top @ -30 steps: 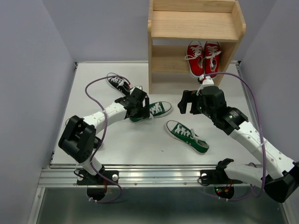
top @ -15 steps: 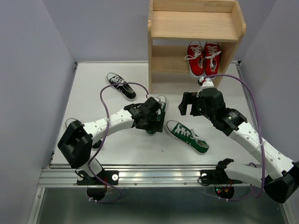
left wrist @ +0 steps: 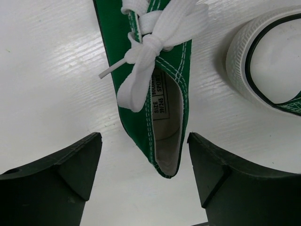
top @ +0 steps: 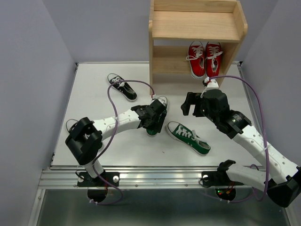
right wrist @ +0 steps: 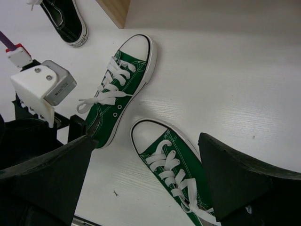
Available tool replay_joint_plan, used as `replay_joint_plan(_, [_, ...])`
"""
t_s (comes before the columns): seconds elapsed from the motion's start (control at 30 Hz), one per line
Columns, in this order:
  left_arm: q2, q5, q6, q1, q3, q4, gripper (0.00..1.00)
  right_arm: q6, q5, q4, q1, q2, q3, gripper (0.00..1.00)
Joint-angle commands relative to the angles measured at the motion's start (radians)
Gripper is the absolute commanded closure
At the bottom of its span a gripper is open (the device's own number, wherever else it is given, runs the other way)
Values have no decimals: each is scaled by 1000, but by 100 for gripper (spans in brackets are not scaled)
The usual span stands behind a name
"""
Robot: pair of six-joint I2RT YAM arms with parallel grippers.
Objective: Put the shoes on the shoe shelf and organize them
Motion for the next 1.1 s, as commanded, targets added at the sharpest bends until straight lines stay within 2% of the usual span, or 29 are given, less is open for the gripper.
replay_joint_plan(0.0, [0,-16,20,-27,-8,67,18,14,27,16,3,-14,1,0])
replay_joint_plan(0.13, [0,18,0,-37,-40,122,24,15,18,19,3,2,4,0])
replay_joint_plan(0.3, [10,23,-20,-37,-64,159,44,20,13,25,3,6,0,0])
replay_joint_plan(0.43, [29,26,-23,-37,-63,159,46,19,16,25,3,0,0,0])
replay_joint_plan(0.53, [24,18,-26,-37,-66,158,62,19,21,25,3,-3,0,0])
replay_joint_plan(0.6, [17,8,-25,-37,-61,147,85,19,22,25,3,-4,0,0])
replay_joint_plan(0.63, [18,4,-23,-37,-51,139,100,12,30,25,3,-3,1,0])
replay_joint_plan(0.83, [-35,6,13,-37,5,46,100,-58,125,-21,3,8,66,0])
replay_joint_plan(1.07, [-256,81,24,-37,14,12,100,-67,309,-45,3,5,107,0])
